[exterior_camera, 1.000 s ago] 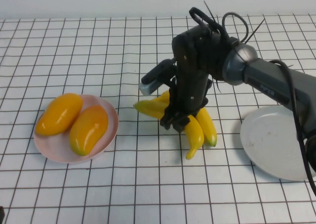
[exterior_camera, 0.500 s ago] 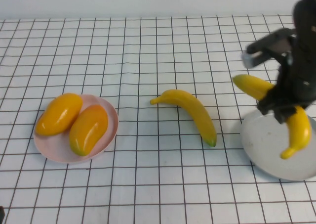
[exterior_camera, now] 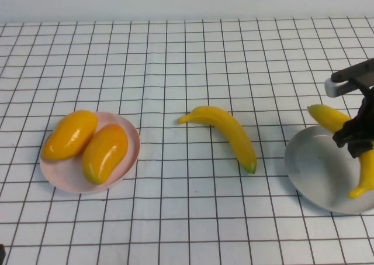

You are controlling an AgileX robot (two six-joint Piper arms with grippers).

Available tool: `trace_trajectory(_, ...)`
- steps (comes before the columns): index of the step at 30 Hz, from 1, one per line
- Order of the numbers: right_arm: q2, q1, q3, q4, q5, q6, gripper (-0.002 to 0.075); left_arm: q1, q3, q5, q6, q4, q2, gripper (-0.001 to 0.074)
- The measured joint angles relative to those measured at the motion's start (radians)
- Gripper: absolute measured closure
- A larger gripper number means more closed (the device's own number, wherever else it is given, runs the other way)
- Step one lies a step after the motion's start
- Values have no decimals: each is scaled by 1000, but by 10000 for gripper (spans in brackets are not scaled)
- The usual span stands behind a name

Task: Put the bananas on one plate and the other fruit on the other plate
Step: Put another type of fruit in the right plate

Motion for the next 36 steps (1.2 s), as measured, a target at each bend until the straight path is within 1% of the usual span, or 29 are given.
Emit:
trace_trajectory(2, 19, 0, 0, 2, -29, -4, 315, 0, 0, 0, 0, 0, 0, 738)
trace_trajectory(4, 33, 0, 0, 2, -45, -4, 290, 0, 0, 0, 0, 0, 0, 738)
trace_trajectory(7, 35, 0, -21, 0, -21, -4, 279, 0, 0, 0, 0, 0, 0, 738)
trace_trajectory(11, 35, 11, -108, 19, 88, -29, 279, 0, 0, 0, 0, 0, 0, 738)
trace_trajectory(15, 35, 87, -206, 48, 133, -110, 303, 0, 0, 0, 0, 0, 0, 738)
trace_trajectory(20, 55, 222, -264, 74, 41, -173, 304, 0, 0, 0, 0, 0, 0, 738)
trace_trajectory(24, 155, 284, -350, 117, 17, -184, 246, 0, 0, 0, 0, 0, 0, 738)
trace_trajectory(27, 265, 306, -440, 132, 29, -184, 225, 0, 0, 0, 0, 0, 0, 738)
trace_trajectory(33, 442, 310, -608, 152, 85, -184, 218, 0, 0, 0, 0, 0, 0, 738)
trace_trajectory(36, 502, 310, -673, 154, 113, -180, 241, 0, 0, 0, 0, 0, 0, 738)
